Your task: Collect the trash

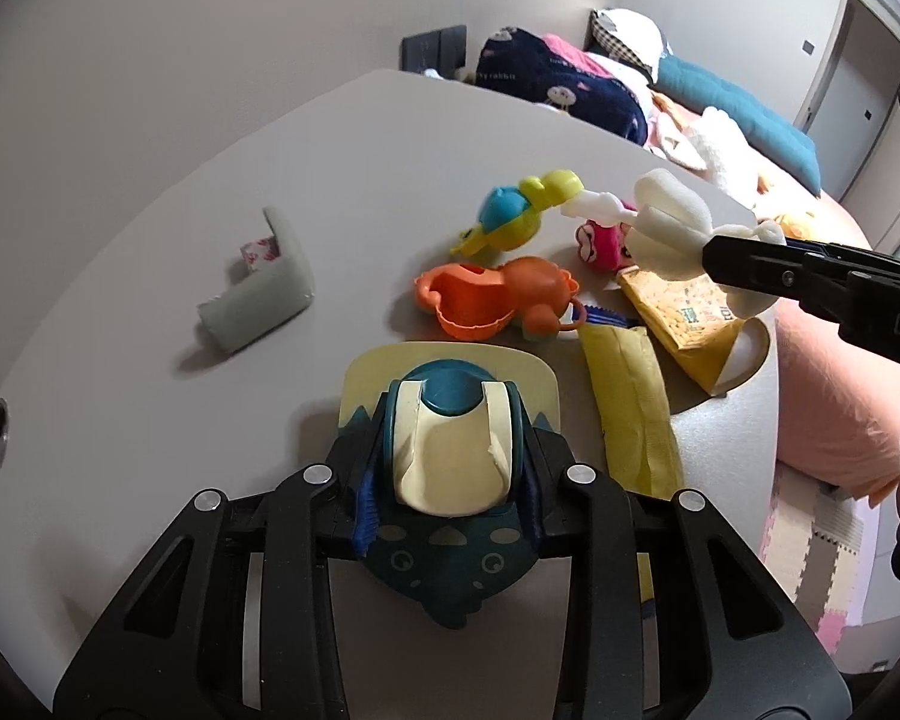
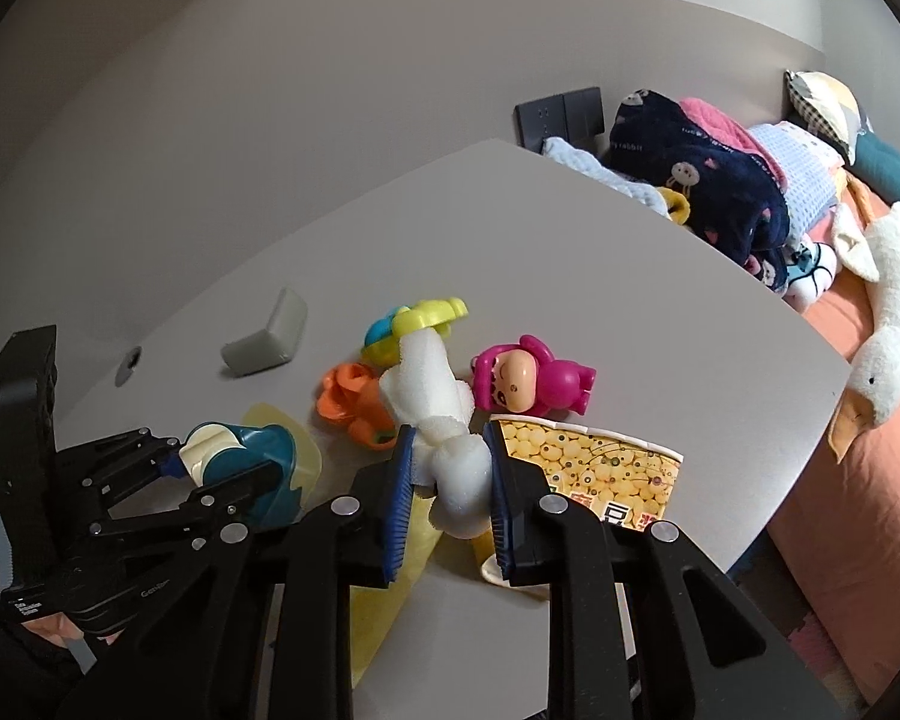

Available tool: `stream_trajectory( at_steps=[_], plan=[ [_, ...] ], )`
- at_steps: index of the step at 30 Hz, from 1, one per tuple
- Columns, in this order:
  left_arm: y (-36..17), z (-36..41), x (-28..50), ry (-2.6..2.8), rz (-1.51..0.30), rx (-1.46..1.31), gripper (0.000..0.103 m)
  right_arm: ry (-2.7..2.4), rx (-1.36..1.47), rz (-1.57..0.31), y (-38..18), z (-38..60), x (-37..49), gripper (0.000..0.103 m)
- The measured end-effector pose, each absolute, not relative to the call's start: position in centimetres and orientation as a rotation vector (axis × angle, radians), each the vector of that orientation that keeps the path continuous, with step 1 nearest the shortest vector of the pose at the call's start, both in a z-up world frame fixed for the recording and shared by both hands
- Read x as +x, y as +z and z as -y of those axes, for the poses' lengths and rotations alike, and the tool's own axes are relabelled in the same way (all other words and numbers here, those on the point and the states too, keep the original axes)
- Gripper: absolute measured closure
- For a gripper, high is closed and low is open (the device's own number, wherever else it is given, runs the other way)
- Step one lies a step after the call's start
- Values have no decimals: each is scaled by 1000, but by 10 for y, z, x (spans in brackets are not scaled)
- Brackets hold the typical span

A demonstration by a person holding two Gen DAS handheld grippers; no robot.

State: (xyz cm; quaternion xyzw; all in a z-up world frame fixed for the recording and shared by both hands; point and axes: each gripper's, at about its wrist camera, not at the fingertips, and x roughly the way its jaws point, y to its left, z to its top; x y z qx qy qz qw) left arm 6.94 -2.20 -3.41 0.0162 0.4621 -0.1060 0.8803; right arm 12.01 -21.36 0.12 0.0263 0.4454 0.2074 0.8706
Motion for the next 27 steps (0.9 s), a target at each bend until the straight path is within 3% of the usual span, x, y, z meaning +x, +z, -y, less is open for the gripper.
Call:
stream_trajectory(
  at_steps=[27],
  plan=[
    [18, 32, 8, -236, -839, 63, 68, 452, 69, -784, 65, 224, 56, 79]
  ],
)
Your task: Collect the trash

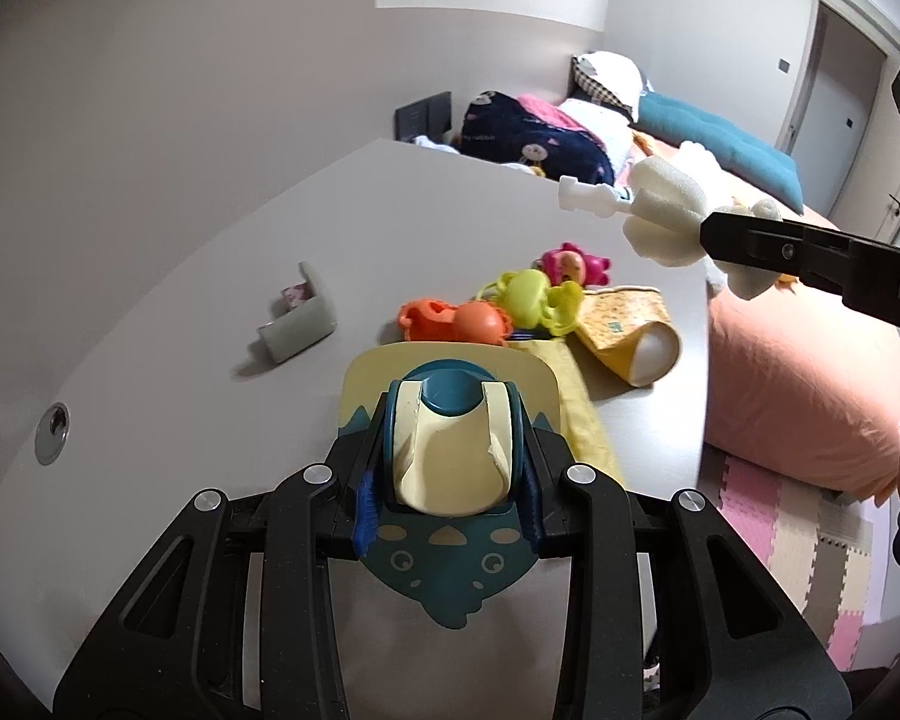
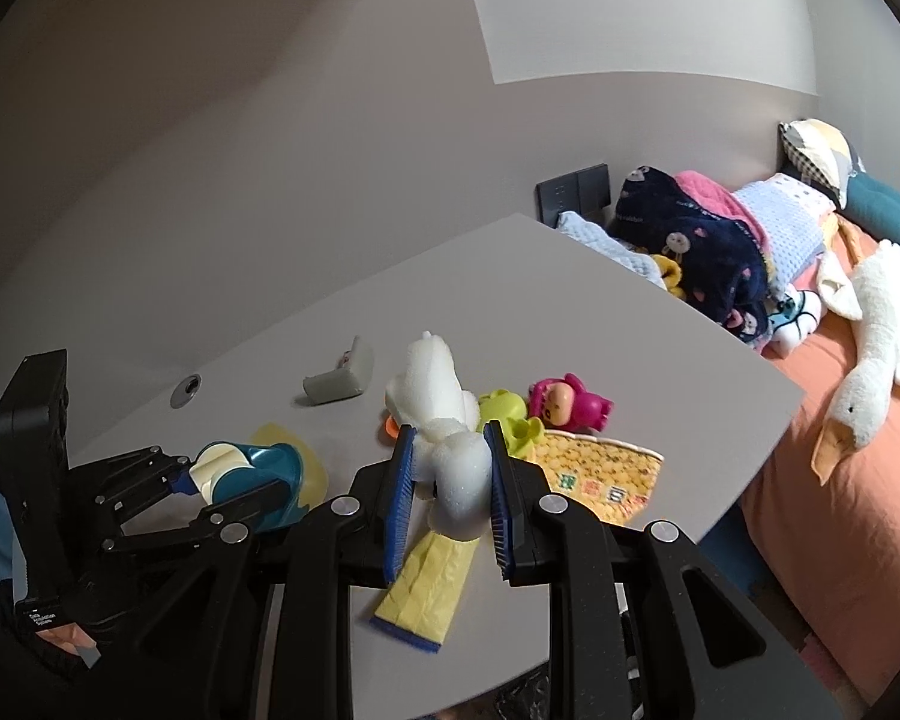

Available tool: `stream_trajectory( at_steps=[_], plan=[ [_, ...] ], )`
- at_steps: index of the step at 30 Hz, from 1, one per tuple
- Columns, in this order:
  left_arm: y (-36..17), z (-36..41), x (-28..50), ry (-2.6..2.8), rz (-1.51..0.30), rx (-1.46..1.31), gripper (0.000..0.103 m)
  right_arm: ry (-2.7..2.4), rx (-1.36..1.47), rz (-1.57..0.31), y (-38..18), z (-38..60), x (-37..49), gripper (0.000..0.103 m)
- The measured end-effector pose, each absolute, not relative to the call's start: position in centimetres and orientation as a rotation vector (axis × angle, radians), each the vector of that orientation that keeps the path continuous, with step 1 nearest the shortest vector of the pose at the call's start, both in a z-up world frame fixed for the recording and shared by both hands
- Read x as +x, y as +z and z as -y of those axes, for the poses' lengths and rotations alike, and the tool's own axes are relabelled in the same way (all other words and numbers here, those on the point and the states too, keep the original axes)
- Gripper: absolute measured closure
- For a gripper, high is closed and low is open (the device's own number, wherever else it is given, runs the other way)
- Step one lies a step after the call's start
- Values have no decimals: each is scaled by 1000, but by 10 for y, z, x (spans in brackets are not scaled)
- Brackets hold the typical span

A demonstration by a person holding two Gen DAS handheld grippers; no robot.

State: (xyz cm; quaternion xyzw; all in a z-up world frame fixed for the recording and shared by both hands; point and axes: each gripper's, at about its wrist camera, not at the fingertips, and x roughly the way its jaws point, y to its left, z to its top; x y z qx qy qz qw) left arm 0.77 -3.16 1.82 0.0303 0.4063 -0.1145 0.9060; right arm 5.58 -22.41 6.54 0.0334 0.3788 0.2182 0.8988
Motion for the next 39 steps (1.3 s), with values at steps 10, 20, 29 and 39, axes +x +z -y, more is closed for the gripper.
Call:
stream_trajectory(
  at_steps=[10, 20, 29, 39],
  plan=[
    [24, 82, -8, -313, -832, 93, 68, 399, 89, -784, 68, 268, 23, 79],
    [22, 131, -20, -399, -834, 134, 68, 320, 118, -790, 63, 317, -5, 79],
    [23, 168, -24, -478, -831, 171, 68, 249, 148, -783, 61, 354, -29, 79],
    [22, 216, -34, -593, -825, 228, 68, 161, 192, -774, 57, 399, -59, 79]
  ],
)
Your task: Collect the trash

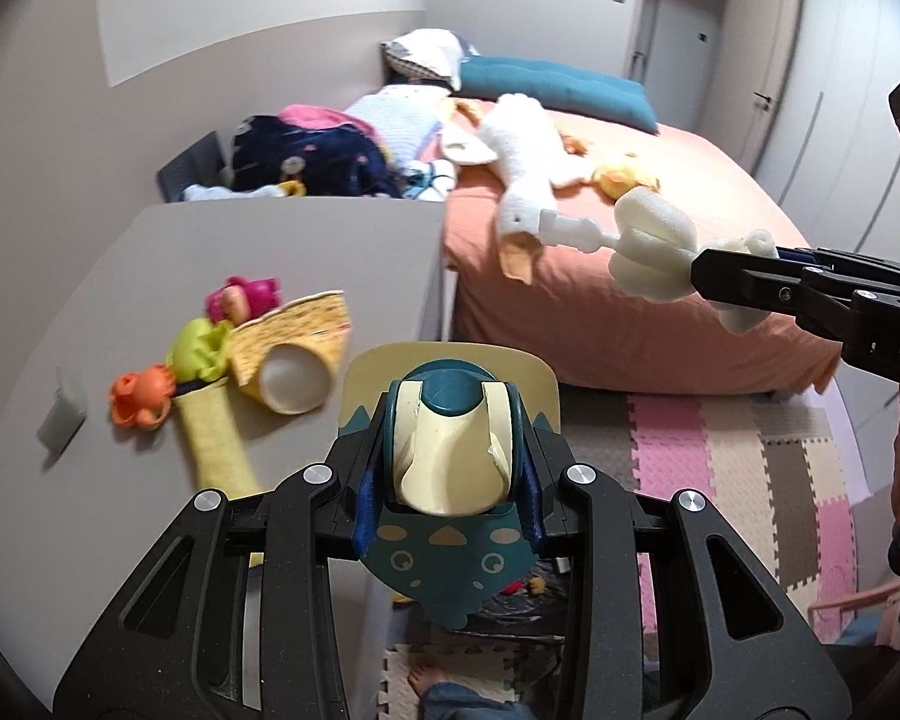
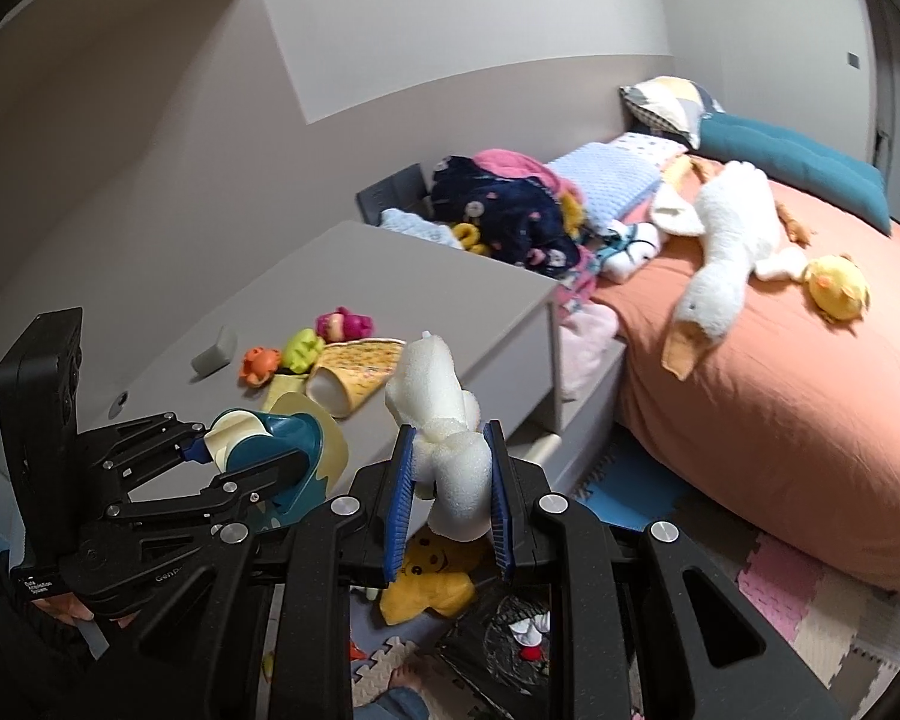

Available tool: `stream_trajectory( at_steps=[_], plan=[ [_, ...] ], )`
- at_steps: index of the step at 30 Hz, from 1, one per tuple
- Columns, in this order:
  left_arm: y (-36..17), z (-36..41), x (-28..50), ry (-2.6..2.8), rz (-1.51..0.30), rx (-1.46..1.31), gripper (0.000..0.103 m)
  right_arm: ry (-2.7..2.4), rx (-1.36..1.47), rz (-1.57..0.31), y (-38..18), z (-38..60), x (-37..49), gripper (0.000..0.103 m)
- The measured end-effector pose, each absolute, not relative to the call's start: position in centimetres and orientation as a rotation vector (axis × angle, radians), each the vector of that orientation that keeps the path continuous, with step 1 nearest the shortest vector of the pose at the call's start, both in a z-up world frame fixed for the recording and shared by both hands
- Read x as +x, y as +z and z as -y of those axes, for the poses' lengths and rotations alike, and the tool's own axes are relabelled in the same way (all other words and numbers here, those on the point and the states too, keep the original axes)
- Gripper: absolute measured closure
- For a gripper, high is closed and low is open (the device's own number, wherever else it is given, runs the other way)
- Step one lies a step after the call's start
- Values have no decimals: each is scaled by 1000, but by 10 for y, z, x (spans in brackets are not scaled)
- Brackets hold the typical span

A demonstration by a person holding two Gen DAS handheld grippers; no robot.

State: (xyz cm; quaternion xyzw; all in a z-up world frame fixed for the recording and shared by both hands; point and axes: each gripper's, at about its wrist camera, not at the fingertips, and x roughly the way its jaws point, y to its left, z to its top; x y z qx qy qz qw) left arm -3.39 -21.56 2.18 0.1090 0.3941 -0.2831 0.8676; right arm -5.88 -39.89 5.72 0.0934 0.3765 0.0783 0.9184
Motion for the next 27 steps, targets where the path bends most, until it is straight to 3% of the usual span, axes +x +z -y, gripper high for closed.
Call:
stream_trajectory(
  at_steps=[27],
  plan=[
    [-11, 308, -63, -820, -900, 367, 68, -21, 284, -855, 23, 475, -126, 79]
  ],
)
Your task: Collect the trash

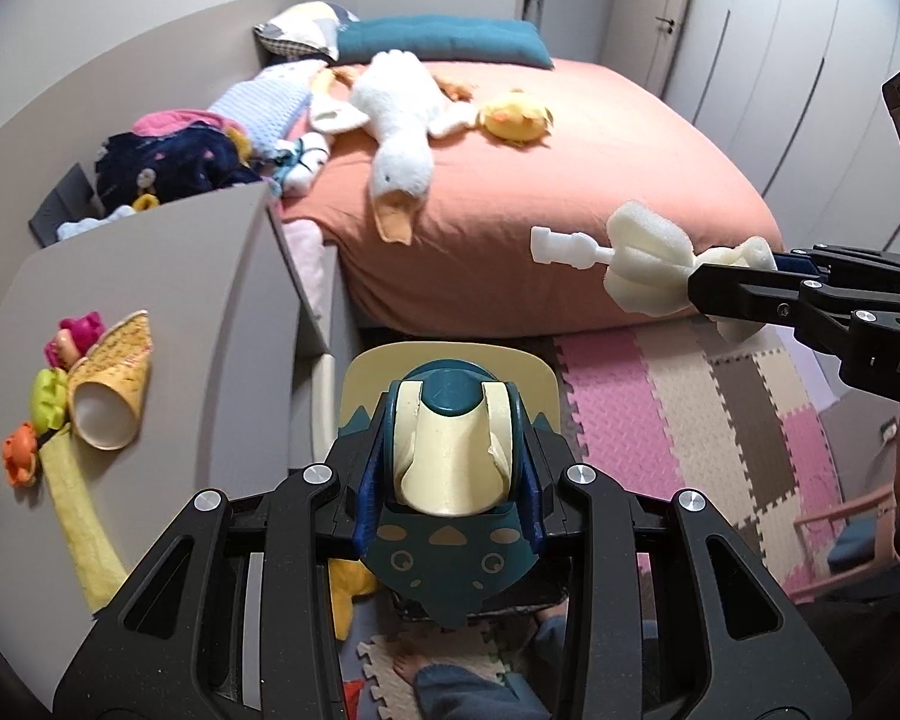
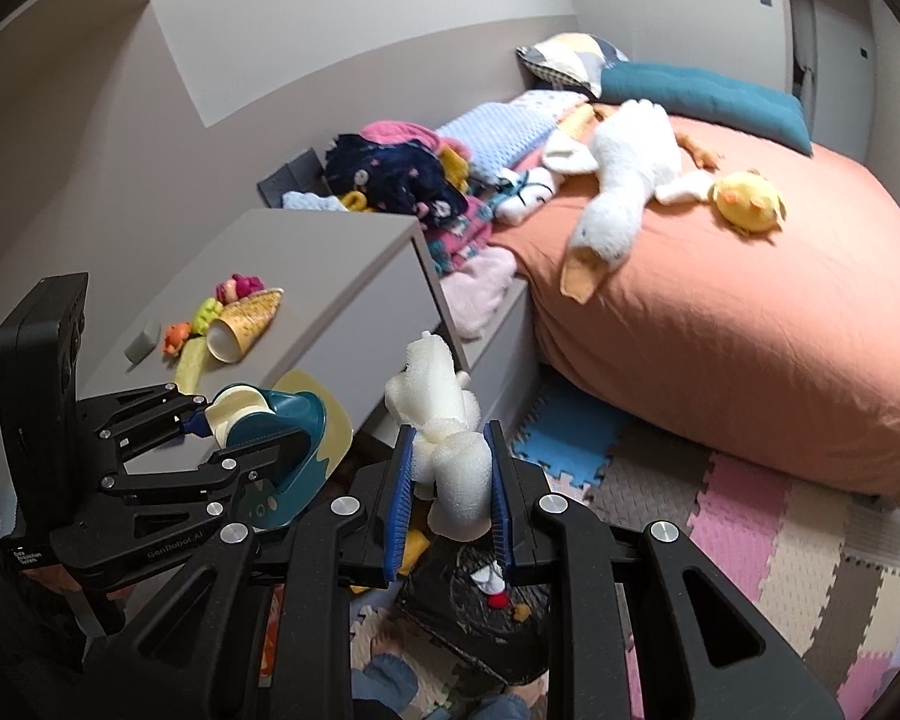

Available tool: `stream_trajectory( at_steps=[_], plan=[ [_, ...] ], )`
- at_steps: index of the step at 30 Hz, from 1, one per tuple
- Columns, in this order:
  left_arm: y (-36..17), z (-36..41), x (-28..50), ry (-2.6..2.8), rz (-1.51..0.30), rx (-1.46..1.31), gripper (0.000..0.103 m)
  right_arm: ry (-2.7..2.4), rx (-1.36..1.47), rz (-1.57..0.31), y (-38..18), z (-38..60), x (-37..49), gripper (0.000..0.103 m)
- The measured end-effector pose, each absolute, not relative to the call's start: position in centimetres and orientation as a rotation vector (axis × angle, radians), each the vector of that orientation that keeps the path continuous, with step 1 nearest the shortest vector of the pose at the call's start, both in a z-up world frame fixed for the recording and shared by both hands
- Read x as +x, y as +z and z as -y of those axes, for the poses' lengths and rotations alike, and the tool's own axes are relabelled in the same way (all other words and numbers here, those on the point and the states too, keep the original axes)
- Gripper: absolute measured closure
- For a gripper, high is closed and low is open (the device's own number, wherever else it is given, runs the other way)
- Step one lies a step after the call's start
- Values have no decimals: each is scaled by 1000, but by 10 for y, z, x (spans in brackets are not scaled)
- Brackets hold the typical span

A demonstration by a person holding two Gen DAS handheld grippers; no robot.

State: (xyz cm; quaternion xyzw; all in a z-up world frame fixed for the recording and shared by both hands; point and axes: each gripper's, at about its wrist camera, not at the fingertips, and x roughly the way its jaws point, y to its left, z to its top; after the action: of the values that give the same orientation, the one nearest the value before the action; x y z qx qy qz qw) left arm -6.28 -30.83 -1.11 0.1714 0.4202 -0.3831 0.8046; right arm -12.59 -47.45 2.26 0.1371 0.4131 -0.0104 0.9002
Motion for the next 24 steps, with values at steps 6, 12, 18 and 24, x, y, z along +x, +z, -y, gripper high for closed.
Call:
stream_trajectory(
  at_steps=[6, 12, 18, 24],
  plan=[
    [-25, 314, -66, -839, -941, 394, 68, -41, 309, -881, 11, 478, -131, 79],
    [-40, 317, -67, -832, -996, 419, 68, -53, 317, -919, 1, 477, -128, 79],
    [-51, 316, -64, -806, -1037, 434, 68, -49, 301, -961, -7, 475, -121, 79],
    [-56, 314, -64, -753, -1063, 473, 14, -41, 306, -970, -7, 474, -119, 49]
  ],
)
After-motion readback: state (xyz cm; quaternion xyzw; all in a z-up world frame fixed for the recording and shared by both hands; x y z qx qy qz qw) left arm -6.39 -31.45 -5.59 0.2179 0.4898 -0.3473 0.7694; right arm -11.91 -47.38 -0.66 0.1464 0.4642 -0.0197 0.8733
